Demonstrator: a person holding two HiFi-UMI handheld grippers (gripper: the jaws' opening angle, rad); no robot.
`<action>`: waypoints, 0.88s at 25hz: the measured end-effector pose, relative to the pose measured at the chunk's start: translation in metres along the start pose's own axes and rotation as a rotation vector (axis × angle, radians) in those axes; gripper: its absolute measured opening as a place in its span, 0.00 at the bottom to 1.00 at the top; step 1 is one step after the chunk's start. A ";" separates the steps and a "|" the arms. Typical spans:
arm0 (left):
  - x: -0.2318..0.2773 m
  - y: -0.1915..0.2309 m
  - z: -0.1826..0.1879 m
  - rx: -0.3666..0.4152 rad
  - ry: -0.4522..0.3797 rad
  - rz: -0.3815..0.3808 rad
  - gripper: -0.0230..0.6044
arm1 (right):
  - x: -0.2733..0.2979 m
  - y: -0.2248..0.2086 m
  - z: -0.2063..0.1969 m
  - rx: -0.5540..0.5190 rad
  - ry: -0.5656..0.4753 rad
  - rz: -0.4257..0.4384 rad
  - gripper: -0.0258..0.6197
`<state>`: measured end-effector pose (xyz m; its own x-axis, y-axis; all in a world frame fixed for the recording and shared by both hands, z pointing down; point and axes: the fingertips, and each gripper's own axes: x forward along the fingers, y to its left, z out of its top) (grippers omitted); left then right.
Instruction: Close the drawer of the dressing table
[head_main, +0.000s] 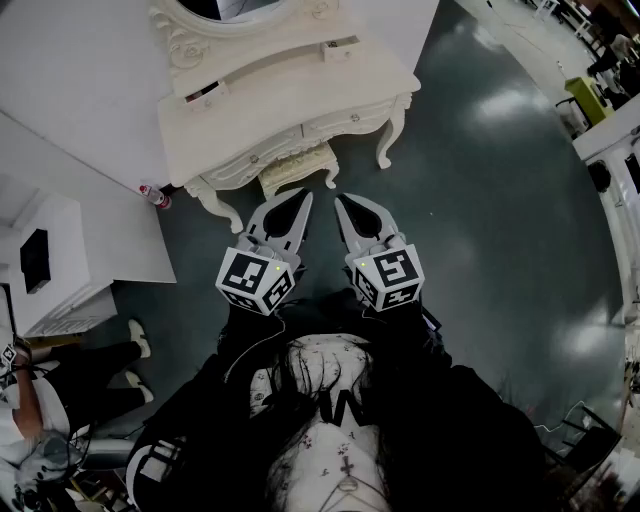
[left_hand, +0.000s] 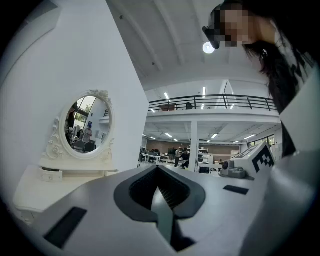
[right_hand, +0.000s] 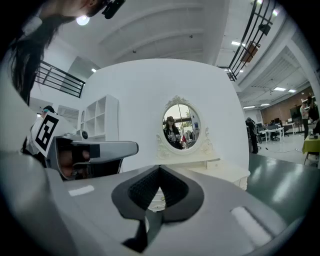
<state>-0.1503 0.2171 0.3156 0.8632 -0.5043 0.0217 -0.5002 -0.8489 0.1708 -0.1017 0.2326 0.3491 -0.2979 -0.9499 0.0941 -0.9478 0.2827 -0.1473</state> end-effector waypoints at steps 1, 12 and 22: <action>0.000 0.001 0.000 -0.001 0.002 0.000 0.04 | 0.001 0.000 0.000 0.001 -0.001 0.001 0.05; 0.011 0.000 -0.003 -0.005 0.013 0.001 0.04 | 0.002 -0.013 0.006 0.016 -0.027 -0.003 0.05; 0.038 -0.007 -0.011 -0.008 0.014 0.016 0.04 | -0.002 -0.044 0.003 0.023 -0.023 0.010 0.05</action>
<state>-0.1129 0.2059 0.3265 0.8560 -0.5156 0.0381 -0.5136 -0.8394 0.1779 -0.0587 0.2213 0.3527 -0.3040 -0.9501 0.0697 -0.9420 0.2890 -0.1705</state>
